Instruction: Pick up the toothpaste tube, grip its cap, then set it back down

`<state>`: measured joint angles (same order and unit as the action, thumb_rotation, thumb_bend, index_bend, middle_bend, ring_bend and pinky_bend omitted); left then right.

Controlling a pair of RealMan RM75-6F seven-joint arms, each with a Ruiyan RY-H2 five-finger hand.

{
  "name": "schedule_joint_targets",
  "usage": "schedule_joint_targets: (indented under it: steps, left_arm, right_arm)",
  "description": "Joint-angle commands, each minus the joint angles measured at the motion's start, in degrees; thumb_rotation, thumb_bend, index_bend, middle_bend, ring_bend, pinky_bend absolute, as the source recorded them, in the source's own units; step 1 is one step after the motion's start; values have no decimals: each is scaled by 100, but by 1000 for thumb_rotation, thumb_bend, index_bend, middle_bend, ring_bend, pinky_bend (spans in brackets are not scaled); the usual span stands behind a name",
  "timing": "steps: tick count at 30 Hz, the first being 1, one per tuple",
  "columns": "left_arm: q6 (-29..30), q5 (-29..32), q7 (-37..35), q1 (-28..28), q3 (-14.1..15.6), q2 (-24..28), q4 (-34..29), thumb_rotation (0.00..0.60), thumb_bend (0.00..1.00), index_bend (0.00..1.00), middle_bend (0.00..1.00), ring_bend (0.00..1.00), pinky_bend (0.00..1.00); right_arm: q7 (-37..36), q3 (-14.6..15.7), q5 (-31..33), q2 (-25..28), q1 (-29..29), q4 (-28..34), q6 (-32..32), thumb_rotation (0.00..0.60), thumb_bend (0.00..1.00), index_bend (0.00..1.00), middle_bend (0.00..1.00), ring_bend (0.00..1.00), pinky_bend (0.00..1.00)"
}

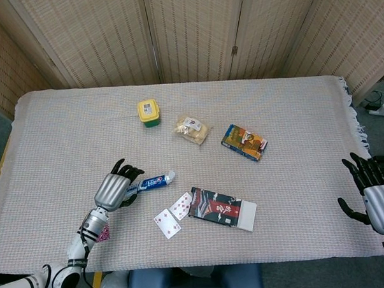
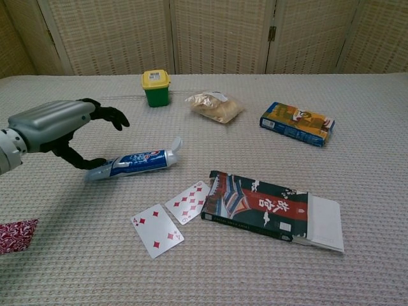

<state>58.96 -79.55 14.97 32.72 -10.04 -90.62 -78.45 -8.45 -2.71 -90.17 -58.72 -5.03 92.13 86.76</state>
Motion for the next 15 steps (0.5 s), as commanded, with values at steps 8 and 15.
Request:
schedule_joint_targets:
  steps: [8, 15]
  left_arm:
    - [-331, 593, 150, 244, -17, -611, 787, 600, 366, 248, 282, 207, 75]
    - [-266, 789, 219, 318, -102, -808, 1192, 600, 366, 255, 282, 211, 77]
  right_arm:
    - [-53, -5, 61, -30, -1, -56, -59, 600, 395, 0, 0, 0, 0]
    - [-41, -15, 87, -53, -16, -57, -100, 600, 394, 0, 0, 0, 0]
